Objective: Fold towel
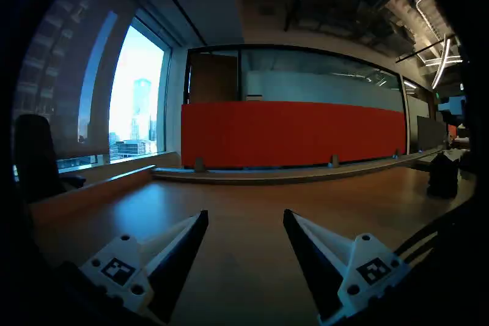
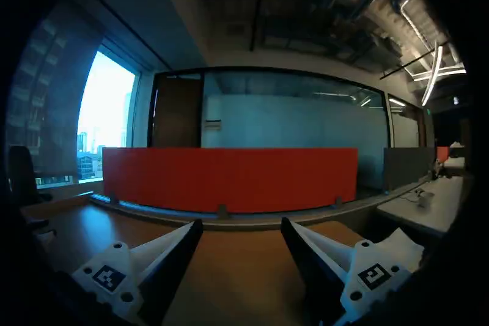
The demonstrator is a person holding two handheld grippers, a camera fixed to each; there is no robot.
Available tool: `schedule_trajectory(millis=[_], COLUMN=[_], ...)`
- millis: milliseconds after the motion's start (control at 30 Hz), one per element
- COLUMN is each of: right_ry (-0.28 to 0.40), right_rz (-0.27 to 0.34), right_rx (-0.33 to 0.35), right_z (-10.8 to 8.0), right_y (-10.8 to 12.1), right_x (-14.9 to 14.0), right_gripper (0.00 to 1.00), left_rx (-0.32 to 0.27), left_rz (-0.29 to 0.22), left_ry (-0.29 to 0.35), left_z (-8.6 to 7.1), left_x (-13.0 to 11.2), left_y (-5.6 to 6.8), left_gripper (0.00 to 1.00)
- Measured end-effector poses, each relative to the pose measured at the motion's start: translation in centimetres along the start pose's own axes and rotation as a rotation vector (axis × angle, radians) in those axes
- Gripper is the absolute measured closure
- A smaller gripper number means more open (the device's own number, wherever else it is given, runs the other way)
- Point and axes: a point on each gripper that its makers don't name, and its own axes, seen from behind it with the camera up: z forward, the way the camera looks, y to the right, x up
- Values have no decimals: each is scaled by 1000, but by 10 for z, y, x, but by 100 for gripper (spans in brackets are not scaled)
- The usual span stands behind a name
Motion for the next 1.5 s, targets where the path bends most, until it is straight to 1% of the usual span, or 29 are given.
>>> schedule_trajectory(millis=[67, 267, 367, 600, 967, 1267, 1500], right_ry=[8, 28, 30, 22, 0, -25, -54], right_rz=[9, 8, 16, 24, 30, 41, 23], right_rx=[-1, 2, -3, -29, -24, -17, -15], right_z=[0, -6, -9, -13, -21, -21, -20], right_y=[2, 6, 9, 21, 24, 19, 18], right_x=[-5, -24, -38, -73, -113, -130, -142], right_gripper=[1, 1, 1, 1, 1, 1, 1], left_rx=[0, 0, 0, 0, 0, 0, 0], left_rz=[1, 0, 0, 0, 0, 0, 0], left_ry=[0, 0, 0, 0, 0, 0, 0], left_z=[0, 0, 0, 0, 0, 0, 0], left_x=[0, 1, 1, 1, 1, 1, 1], left_y=[0, 0, 0, 0, 0, 0, 1], left_gripper=[9, 9, 9, 9, 9, 9, 9])
